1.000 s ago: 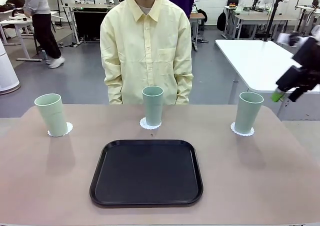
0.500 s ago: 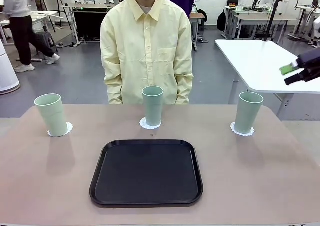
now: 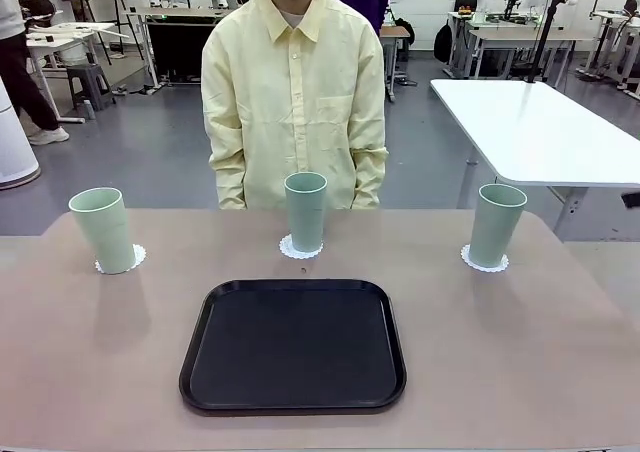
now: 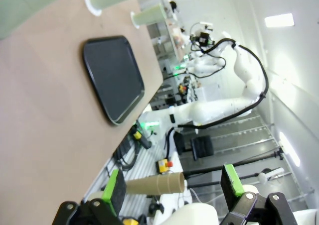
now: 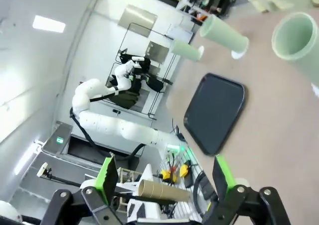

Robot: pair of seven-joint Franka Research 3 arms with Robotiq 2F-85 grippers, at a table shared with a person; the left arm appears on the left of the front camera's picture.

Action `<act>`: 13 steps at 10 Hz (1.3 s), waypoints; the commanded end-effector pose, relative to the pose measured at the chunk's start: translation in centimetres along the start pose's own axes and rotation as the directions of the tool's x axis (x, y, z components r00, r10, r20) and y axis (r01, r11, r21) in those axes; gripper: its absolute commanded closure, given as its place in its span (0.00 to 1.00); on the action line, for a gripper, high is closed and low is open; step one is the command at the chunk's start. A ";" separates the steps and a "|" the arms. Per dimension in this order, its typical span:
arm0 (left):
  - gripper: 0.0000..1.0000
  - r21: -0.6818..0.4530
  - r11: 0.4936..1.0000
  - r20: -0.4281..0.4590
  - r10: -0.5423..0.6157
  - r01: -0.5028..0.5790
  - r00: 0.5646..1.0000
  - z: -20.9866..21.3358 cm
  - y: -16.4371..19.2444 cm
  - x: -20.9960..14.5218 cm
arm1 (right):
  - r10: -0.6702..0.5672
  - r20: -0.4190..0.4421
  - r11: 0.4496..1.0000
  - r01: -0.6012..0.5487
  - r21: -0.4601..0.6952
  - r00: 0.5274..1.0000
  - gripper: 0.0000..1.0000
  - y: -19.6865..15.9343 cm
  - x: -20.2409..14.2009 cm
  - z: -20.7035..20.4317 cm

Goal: Place coasters on the table and set cups on them.
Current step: Take one Reusable plastic cup from the Flat Tray and place it on a coaster set by the human.

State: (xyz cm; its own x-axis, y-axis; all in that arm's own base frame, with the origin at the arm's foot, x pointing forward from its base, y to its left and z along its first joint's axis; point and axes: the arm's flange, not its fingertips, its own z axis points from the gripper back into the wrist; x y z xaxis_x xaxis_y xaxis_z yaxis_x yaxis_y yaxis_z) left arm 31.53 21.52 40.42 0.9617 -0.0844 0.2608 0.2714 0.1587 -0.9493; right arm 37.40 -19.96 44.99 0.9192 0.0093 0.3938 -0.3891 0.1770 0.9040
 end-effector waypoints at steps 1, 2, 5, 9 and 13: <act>0.00 -0.002 1.000 0.005 -0.004 0.004 1.000 0.1 -0.3 0.0 | -0.076 -0.070 0.996 0.072 -0.053 0.995 0.00 -0.5 0.8 0.1; 0.00 -0.002 1.000 0.005 -0.004 0.004 1.000 0.1 -0.3 0.0 | -0.094 -0.080 0.994 0.089 -0.059 0.992 0.00 -0.9 0.4 -0.1; 0.00 -0.002 1.000 0.005 -0.004 0.004 1.000 0.1 -0.3 0.0 | -0.086 -0.069 0.996 0.084 -0.044 0.994 0.00 -1.7 -0.4 -0.1; 0.00 -0.002 1.000 0.005 -0.004 0.004 1.000 0.1 -0.3 0.0 | -0.086 -0.069 0.996 0.084 -0.044 0.994 0.00 -1.7 -0.4 -0.1; 0.00 -0.002 1.000 0.005 -0.004 0.004 1.000 0.1 -0.3 0.0 | -0.086 -0.069 0.996 0.084 -0.044 0.994 0.00 -1.7 -0.4 -0.1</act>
State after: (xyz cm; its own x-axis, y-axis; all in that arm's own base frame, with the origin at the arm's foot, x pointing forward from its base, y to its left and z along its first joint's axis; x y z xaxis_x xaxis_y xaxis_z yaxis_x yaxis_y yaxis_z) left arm 31.53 21.52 40.42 0.9617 -0.0844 0.2608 0.2714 0.1587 -0.9493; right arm 37.87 -20.26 43.34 0.9534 0.0597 0.2958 -0.3015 0.2338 0.9244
